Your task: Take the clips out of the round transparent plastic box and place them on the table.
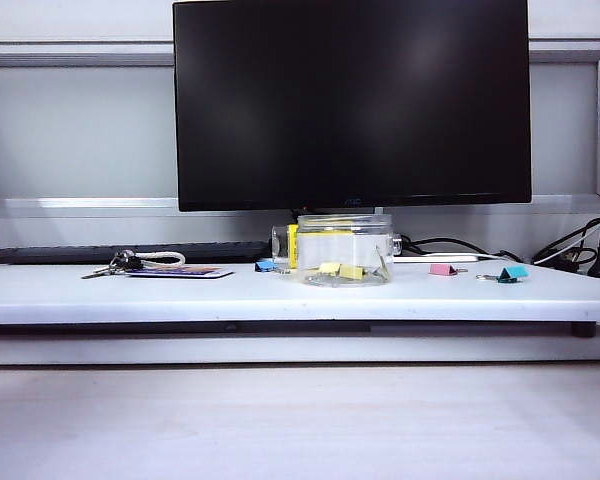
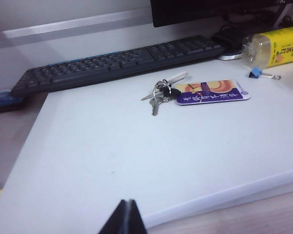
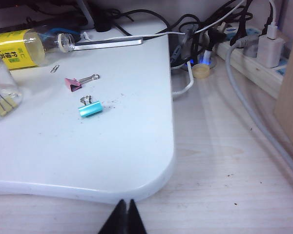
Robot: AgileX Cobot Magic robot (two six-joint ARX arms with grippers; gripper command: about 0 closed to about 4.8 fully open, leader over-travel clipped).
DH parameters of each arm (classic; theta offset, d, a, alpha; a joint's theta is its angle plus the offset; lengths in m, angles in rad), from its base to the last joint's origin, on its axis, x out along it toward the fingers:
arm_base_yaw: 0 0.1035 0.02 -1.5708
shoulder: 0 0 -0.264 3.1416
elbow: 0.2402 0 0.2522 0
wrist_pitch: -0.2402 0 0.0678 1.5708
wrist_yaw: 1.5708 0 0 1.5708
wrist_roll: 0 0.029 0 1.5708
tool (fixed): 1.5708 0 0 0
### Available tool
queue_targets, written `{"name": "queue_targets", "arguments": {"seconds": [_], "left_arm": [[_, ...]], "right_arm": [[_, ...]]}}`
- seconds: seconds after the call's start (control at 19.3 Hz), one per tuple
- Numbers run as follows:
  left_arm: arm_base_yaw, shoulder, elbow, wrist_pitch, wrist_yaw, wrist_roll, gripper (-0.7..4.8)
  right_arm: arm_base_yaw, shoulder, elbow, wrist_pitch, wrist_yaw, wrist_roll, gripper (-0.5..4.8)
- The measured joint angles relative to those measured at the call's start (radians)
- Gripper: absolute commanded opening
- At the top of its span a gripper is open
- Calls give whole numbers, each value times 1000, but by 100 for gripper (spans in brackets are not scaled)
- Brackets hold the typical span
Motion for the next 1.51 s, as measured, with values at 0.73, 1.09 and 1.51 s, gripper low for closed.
{"name": "queue_targets", "arguments": {"seconds": [0.73, 1.09, 1.51], "left_arm": [[0, 0, 0, 9, 68, -701, -3], [-24, 0, 0, 230, 404, -888, 62], [-138, 0, 44, 23, 430, -788, 90]], "right_arm": [[0, 0, -1, 36, -151, 422, 32], [5, 46, 206, 98, -355, 443, 31], [17, 938, 963, -349, -463, 231, 45]]}}
